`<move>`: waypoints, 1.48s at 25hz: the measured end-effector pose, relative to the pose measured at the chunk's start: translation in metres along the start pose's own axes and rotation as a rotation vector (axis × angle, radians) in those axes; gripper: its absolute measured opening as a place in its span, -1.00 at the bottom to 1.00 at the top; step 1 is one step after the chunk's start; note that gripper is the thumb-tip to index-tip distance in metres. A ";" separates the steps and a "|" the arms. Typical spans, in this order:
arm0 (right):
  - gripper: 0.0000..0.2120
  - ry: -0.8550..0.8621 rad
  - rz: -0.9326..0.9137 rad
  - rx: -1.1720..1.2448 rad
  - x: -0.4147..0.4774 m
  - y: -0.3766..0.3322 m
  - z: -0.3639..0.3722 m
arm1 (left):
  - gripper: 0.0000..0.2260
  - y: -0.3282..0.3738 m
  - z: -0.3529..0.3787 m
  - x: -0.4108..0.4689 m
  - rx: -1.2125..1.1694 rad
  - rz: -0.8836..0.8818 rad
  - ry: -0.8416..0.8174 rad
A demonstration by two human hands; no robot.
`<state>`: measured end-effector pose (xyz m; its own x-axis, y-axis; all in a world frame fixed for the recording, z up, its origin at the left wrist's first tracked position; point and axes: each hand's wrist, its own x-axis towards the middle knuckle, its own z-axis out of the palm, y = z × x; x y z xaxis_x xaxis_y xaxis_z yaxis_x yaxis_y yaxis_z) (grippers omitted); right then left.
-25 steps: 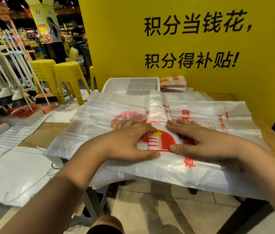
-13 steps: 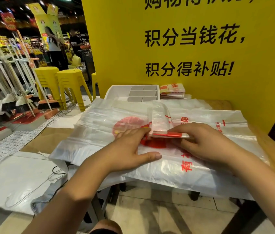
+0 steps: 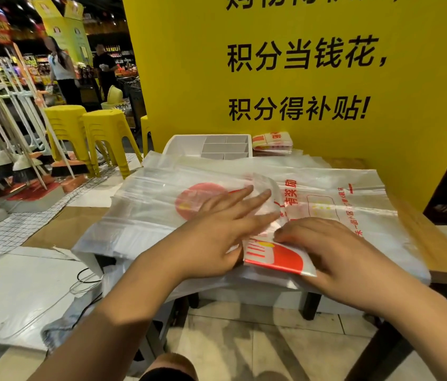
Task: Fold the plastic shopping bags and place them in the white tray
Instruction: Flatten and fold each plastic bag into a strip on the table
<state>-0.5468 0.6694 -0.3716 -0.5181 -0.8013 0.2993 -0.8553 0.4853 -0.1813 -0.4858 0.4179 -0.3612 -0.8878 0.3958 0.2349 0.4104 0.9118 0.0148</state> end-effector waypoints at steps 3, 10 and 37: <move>-0.48 -0.046 0.014 0.032 -0.002 -0.004 0.004 | -0.51 -0.002 0.006 0.001 0.020 -0.087 -0.174; -0.54 -0.048 0.042 0.135 0.000 -0.002 0.007 | -0.53 -0.001 0.009 -0.004 0.001 -0.197 -0.178; -0.73 0.166 0.571 0.205 0.060 -0.015 0.014 | -0.68 0.023 0.020 0.026 -0.451 -0.508 0.352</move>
<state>-0.5649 0.6094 -0.3640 -0.9003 -0.3627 0.2406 -0.4350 0.7302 -0.5269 -0.5034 0.4516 -0.3739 -0.9026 -0.1873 0.3875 0.0817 0.8094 0.5815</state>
